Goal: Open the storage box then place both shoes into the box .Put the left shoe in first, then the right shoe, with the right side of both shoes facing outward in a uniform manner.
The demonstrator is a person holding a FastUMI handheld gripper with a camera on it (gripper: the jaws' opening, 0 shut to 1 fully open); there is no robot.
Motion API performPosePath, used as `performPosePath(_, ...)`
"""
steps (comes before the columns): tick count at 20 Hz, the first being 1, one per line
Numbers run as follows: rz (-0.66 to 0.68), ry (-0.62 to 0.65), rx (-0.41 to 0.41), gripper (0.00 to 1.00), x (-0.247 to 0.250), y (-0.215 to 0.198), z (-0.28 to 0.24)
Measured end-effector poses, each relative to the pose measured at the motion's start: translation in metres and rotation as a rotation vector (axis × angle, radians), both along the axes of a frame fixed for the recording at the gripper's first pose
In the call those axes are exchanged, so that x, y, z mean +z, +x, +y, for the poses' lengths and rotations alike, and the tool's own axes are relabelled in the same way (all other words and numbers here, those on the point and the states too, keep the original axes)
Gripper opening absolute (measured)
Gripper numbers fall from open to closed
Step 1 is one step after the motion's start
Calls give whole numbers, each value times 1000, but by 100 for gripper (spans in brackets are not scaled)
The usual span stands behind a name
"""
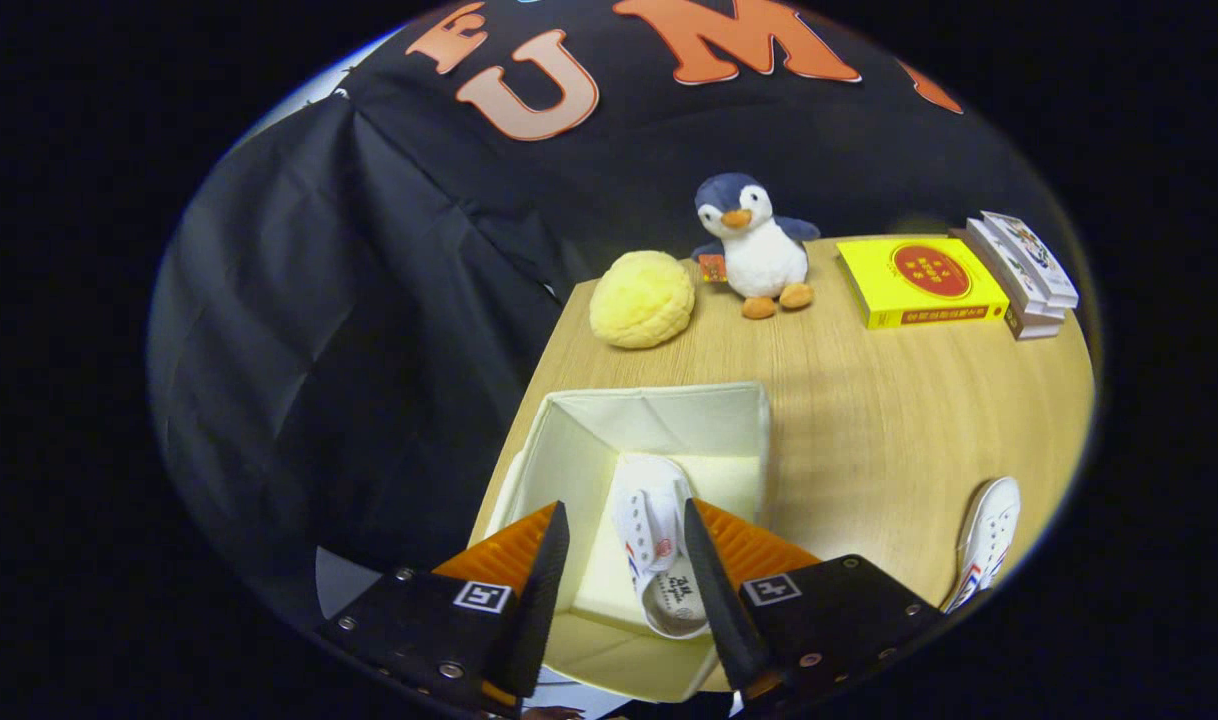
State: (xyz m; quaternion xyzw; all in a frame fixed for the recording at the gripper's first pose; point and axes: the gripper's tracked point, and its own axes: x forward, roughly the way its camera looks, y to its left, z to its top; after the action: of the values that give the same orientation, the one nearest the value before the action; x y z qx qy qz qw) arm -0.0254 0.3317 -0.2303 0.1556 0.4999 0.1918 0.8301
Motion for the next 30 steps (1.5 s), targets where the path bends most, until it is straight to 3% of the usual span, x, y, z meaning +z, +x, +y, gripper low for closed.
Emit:
performPosePath(2,-60,-40,3,78,3,-4,-42)
performPosePath(6,-123,-155,-11,81,-12,-26,-138)
performPosePath(12,-8,-369,-79,82,-85,-92,-284)
performPosePath(15,31,-444,-45,81,-114,-125,-325)
performPosePath(18,53,-539,51,75,-138,-153,-348)
performPosePath(20,56,-563,54,72,-152,-159,-354)
performPosePath(23,96,-544,36,63,-169,-158,-354)
performPosePath(26,128,-467,-4,45,-172,-154,-349)
performPosePath(30,217,-315,-122,26,-175,-154,-345)
